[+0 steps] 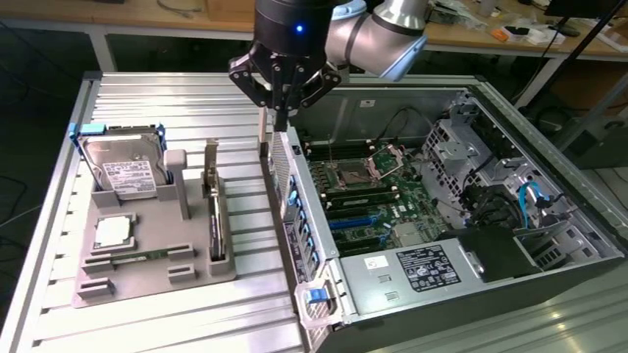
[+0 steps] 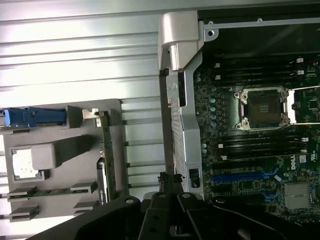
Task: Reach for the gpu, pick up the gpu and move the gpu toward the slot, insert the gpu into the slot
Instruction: 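Reach for the gpu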
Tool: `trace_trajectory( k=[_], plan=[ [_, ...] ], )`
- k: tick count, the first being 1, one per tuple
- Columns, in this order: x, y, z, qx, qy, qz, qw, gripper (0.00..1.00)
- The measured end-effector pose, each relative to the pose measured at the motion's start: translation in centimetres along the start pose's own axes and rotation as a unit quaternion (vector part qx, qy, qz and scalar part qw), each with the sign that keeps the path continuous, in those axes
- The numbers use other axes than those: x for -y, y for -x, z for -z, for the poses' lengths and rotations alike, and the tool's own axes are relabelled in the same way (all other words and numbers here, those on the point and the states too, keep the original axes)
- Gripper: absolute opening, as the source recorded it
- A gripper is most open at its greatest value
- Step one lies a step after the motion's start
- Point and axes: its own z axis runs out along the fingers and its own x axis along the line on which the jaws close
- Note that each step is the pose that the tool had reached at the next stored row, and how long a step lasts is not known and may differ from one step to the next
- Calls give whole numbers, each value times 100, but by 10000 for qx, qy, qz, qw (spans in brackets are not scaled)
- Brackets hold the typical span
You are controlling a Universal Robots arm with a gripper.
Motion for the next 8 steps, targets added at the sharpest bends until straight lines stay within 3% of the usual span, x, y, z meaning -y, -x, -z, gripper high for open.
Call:
trace_trajectory(
  k=[8],
  plan=[
    [14, -176, -6, -11, -1, -1, 10000, 11]
  ],
)
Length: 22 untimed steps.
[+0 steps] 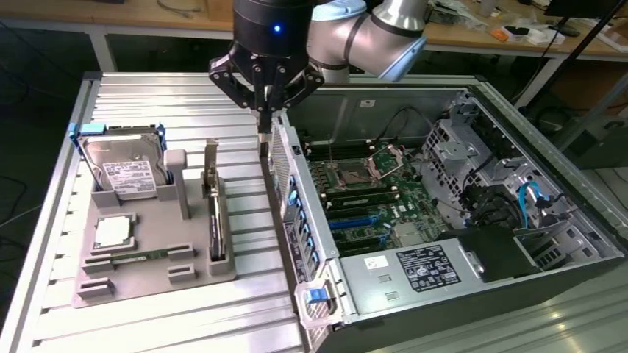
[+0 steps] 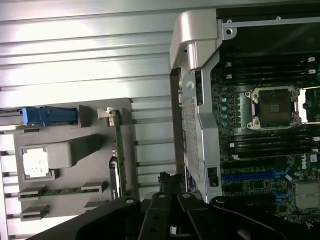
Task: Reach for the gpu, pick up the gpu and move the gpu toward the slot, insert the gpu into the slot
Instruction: 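Reach for the gpu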
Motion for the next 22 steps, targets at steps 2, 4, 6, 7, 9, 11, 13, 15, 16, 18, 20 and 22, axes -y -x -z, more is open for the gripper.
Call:
trace_trajectory(
  k=[2, 4, 6, 7, 9, 11, 13, 15, 16, 18, 20, 22],
  plan=[
    [4, -46, -1, -2, 0, 0, 10000, 11],
    [8, -92, -3, -5, -1, -1, 10000, 11],
    [12, -141, -4, -9, -1, -1, 10000, 11],
    [13, -163, -5, -11, -1, -1, 10000, 11],
    [17, -205, -7, -13, -1, 0, 10000, 11],
    [21, -249, -8, -16, -1, -1, 10000, 11],
    [24, -293, -10, -19, -2, -1, 10000, 11],
    [28, -336, -11, -21, -2, -2, 10000, 11],
    [30, -357, -12, -23, -2, -1, 10000, 11],
    [33, -399, -13, -26, -2, -1, 10000, 11],
    [36, -442, -15, -29, -2, -1, 10000, 11],
    [40, -481, -16, -33, -2, -1, 10000, 11]
  ],
)
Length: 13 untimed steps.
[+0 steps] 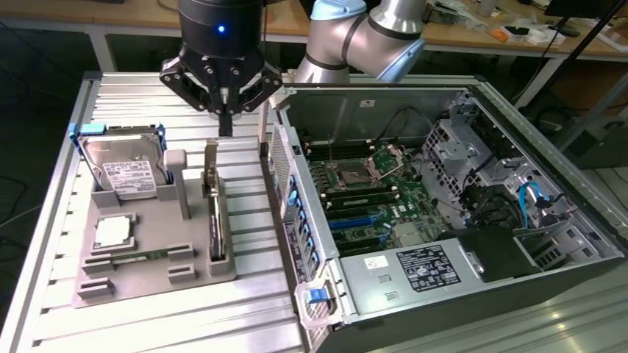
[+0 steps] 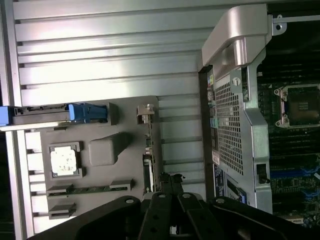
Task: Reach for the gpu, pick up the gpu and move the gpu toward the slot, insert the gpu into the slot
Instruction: 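Reach for the gpu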
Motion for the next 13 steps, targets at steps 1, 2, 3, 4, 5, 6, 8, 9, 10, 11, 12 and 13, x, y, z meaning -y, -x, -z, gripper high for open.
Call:
trace_trajectory(
  k=[1, 2, 3, 4, 5, 6, 8, 9, 10, 11, 12, 13],
  plan=[
    [2, -20, -1, -2, 0, 0, 10000, 11],
    [3, -41, -2, -4, 0, -1, 10000, 11],
    [5, -63, -2, -5, -1, -1, 10000, 11],
    [7, -82, -3, -7, -1, -1, 10000, 11],
    [8, -103, -4, -9, -1, -1, 10000, 11],
    [10, -123, -4, -11, -1, -1, 10000, 11],
    [13, -162, -6, -15, -1, -1, 10000, 11],
    [15, -182, -7, -16, -1, -1, 10000, 11],
    [17, -202, -8, -18, -2, -1, 10000, 11],
    [18, -221, -9, -20, -2, -1, 10000, 11],
    [20, -242, -11, -20, -1, -1, 10000, 11],
    [20, -247, -11, -21, -1, -1, 10000, 11]
  ],
)
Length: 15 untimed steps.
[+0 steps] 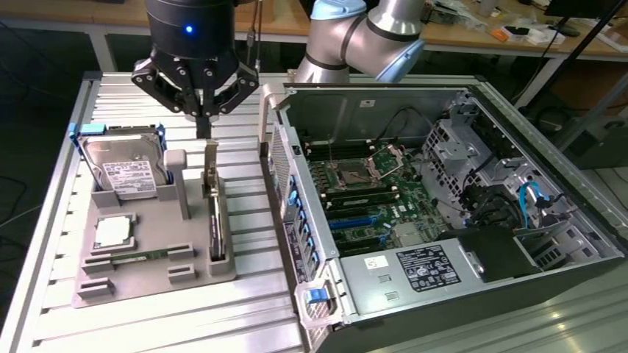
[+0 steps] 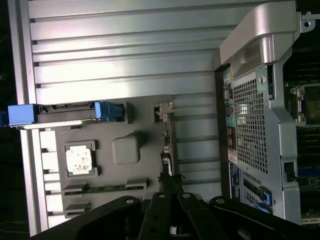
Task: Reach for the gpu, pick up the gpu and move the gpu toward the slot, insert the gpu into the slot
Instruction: 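Reach for the gpu, then pick up the gpu and move the gpu toward the slot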
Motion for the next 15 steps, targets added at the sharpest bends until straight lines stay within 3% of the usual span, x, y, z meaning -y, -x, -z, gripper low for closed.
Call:
trace_trajectory(
  k=[11, 15],
  plan=[
    [0, 0, 0, -1, 1, 0, 10000, 11],
    [0, 0, 1, -1, 3, 0, 10000, 36]
  ],
)
